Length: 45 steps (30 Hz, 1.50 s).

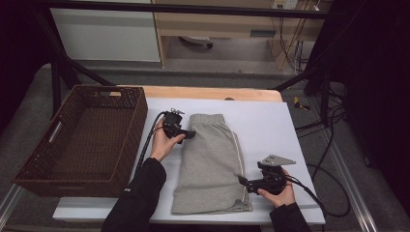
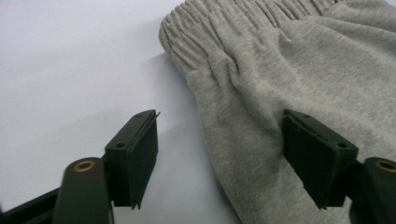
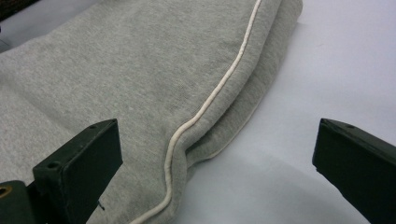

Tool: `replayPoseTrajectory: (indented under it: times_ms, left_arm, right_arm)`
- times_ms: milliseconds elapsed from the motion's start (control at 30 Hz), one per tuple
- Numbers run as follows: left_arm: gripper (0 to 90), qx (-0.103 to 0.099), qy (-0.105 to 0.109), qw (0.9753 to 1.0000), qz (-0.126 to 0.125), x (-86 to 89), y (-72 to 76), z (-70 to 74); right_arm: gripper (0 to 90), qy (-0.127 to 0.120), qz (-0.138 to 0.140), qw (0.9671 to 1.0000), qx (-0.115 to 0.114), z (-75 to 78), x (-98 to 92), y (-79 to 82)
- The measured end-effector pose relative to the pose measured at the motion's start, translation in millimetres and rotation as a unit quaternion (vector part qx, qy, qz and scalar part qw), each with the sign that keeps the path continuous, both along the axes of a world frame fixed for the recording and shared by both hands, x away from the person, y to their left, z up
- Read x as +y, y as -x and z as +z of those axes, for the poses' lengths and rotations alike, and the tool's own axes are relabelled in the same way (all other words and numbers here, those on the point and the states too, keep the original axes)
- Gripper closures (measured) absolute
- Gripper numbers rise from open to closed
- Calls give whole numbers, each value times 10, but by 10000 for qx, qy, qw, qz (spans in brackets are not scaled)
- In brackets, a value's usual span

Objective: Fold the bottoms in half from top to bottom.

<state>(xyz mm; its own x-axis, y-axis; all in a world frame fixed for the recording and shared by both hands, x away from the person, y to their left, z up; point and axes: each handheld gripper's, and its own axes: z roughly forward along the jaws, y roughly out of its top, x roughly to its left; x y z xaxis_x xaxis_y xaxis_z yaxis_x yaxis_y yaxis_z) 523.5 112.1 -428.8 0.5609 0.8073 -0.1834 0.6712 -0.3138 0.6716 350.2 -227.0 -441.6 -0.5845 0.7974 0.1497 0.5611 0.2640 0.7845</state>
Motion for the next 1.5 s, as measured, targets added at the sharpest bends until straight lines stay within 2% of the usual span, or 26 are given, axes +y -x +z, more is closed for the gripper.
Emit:
replayPoseTrajectory:
  times_ms: [333,600,700,1000,1367,1500]
  left_arm:
    - [438,158,-24,9999,10,-28,-66,-116]
    - [544,116,-39,9999,-47,-19,-74,-124]
    - [618,160,19,9998,-116,-33,-71,-130]
    - [809,163,-21,9996,-210,-95,-50,-141]
    - [837,46,-126,9995,-274,-113,-32,-153]
    - [837,22,-51,9996,-262,-97,-24,-167]
  right_arm:
    - [20,-16,-22,10000,-6,6,-4,1]
    - [22,-29,-10,10000,4,11,-6,0]
    - [22,-48,-19,10000,9,10,-5,-5]
    - [22,-68,-41,10000,-18,20,-15,-28]
    - [16,-94,-54,9998,-181,108,22,-197]
    - [11,-76,-87,9997,-209,137,32,-273]
